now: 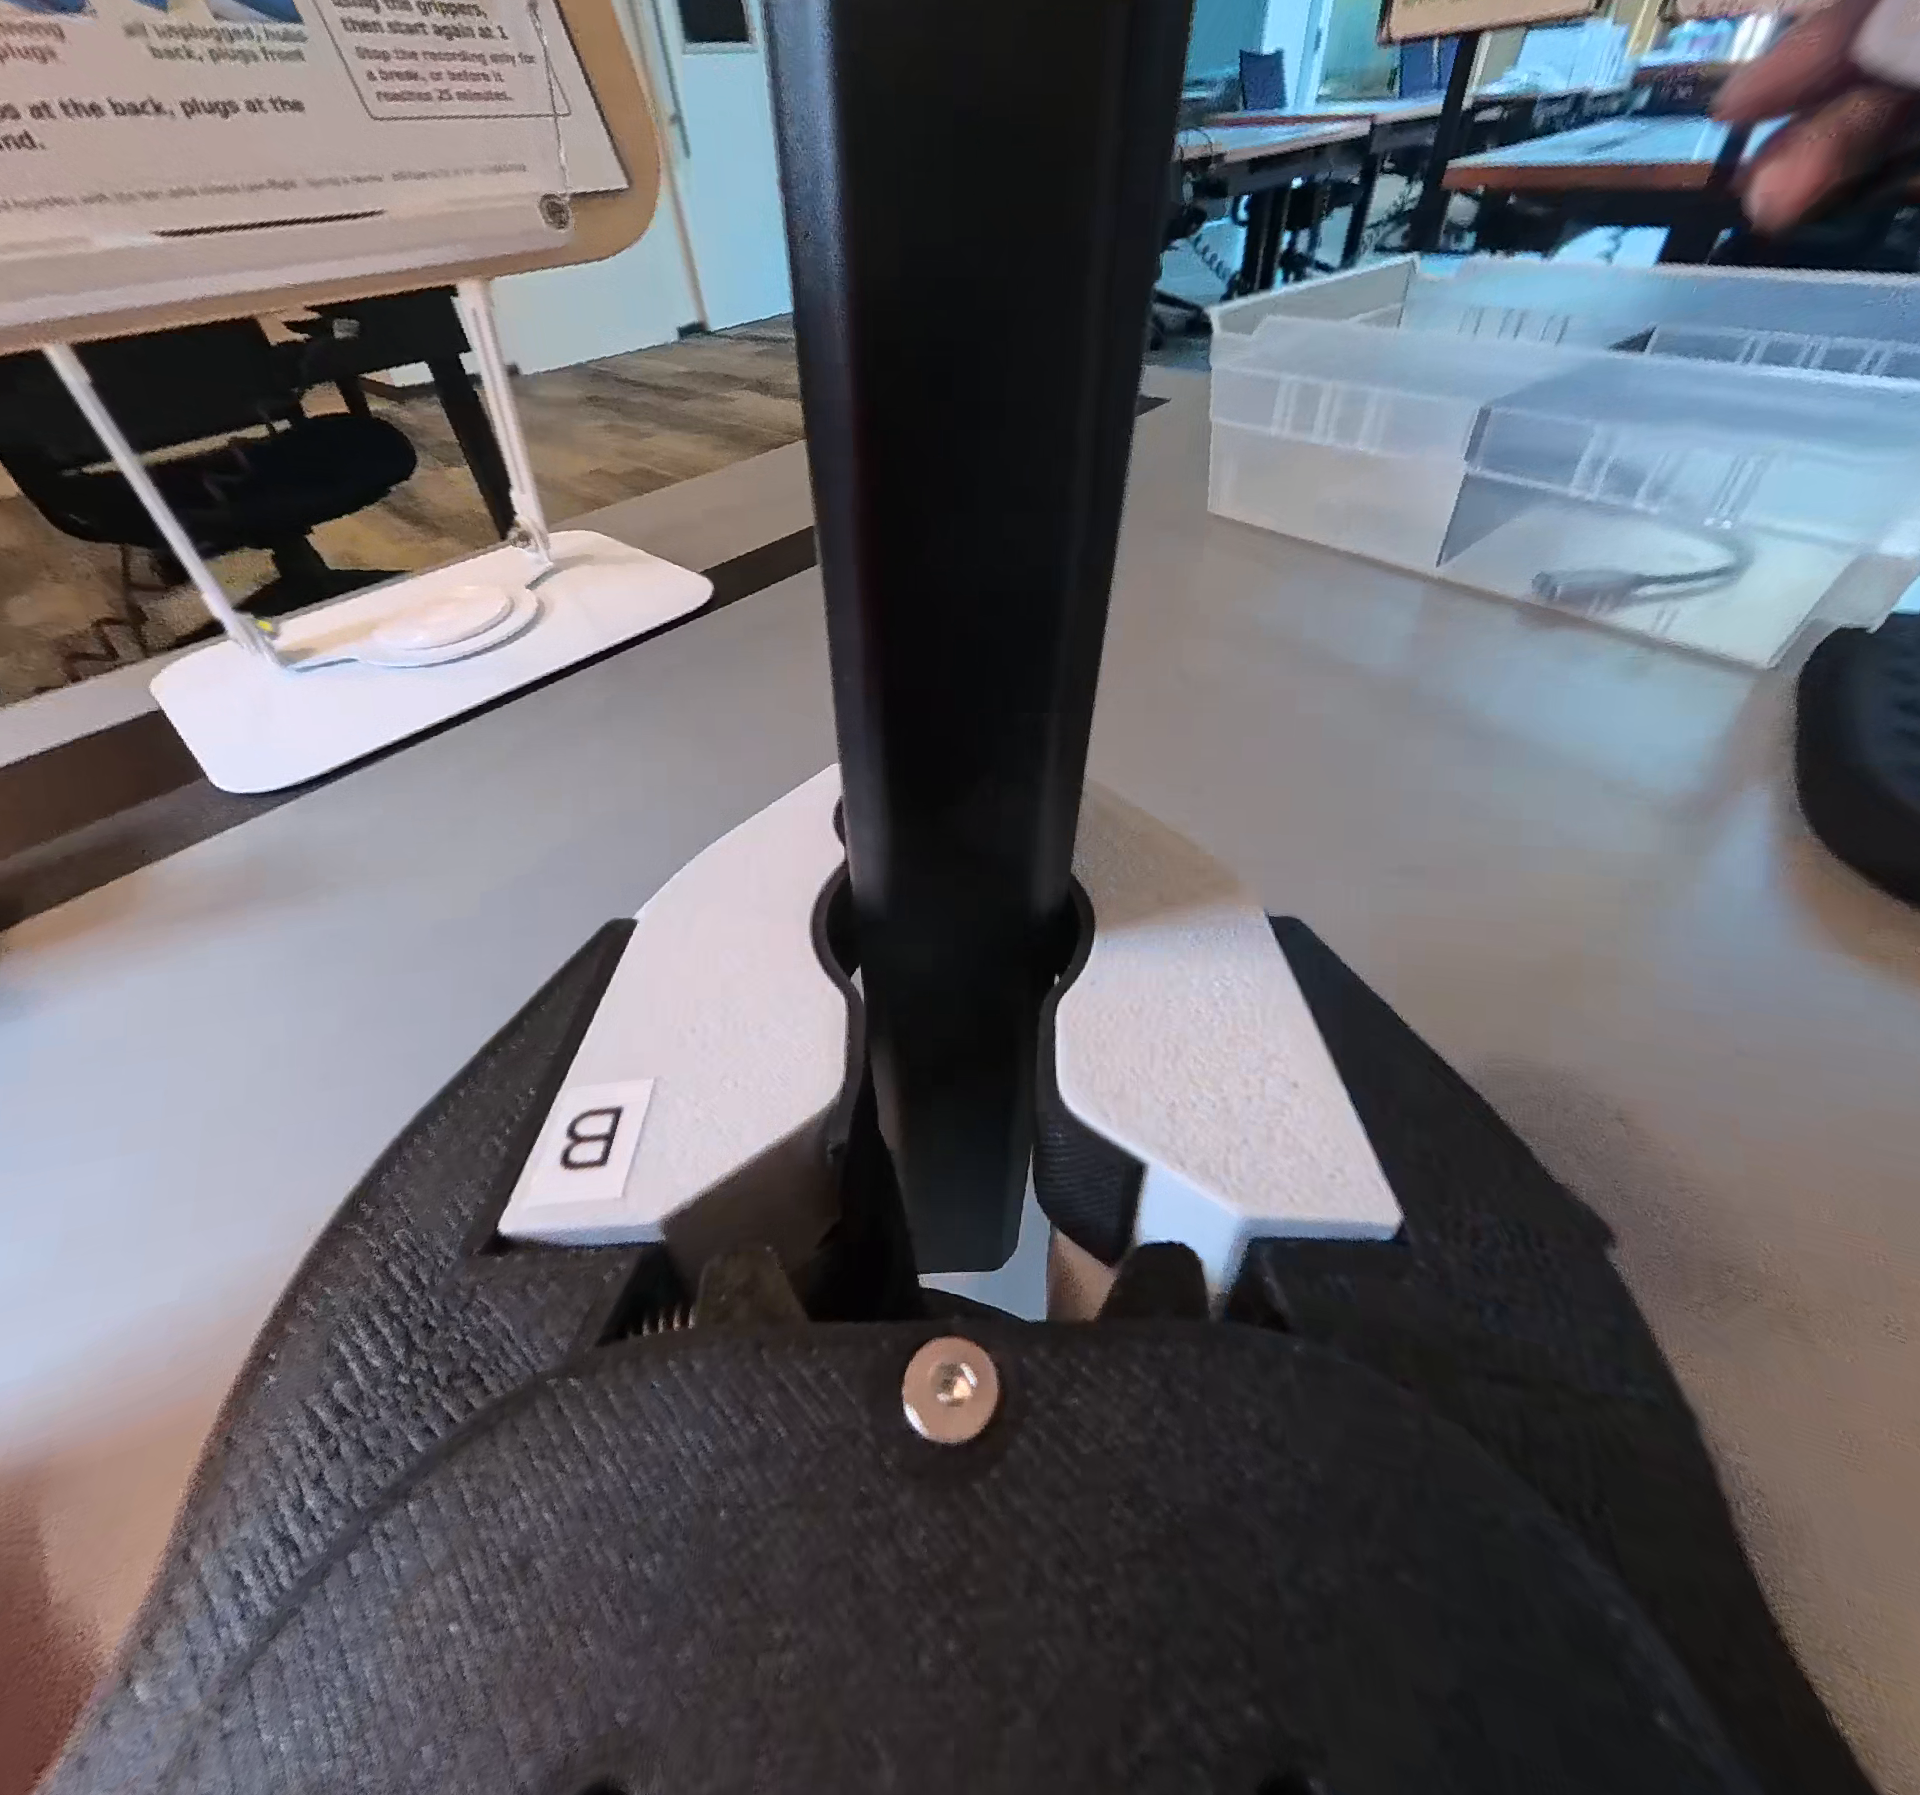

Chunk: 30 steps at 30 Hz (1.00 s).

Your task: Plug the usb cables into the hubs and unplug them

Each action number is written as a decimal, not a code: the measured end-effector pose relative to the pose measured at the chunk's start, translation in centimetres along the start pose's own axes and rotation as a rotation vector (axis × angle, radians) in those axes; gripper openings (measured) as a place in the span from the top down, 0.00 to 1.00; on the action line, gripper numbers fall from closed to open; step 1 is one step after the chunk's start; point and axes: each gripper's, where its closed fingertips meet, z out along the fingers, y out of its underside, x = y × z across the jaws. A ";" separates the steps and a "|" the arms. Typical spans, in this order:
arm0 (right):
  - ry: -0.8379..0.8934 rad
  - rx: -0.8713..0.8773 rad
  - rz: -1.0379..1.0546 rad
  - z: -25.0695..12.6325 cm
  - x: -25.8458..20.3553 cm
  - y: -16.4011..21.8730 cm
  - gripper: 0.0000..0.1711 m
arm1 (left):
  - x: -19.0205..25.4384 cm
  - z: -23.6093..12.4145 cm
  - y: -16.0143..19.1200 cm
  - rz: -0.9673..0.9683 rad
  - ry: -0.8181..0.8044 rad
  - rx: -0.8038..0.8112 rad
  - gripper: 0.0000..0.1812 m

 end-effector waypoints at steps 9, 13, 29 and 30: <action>-0.120 -0.175 -0.087 9.8 -7.8 5.7 0.47 | 3.2 0.7 1.2 0.150 0.038 -0.063 0.83; -0.097 -0.173 -0.137 10.0 -7.7 5.7 0.59 | 4.8 1.0 1.2 0.346 0.028 -0.056 0.78; 0.022 -0.189 -0.145 4.9 -2.2 3.5 0.60 | 6.0 0.2 -0.7 0.055 0.236 0.013 0.62; 0.043 -0.201 -0.142 4.3 -1.3 3.6 0.60 | 5.7 0.1 -1.0 0.033 0.231 0.016 0.60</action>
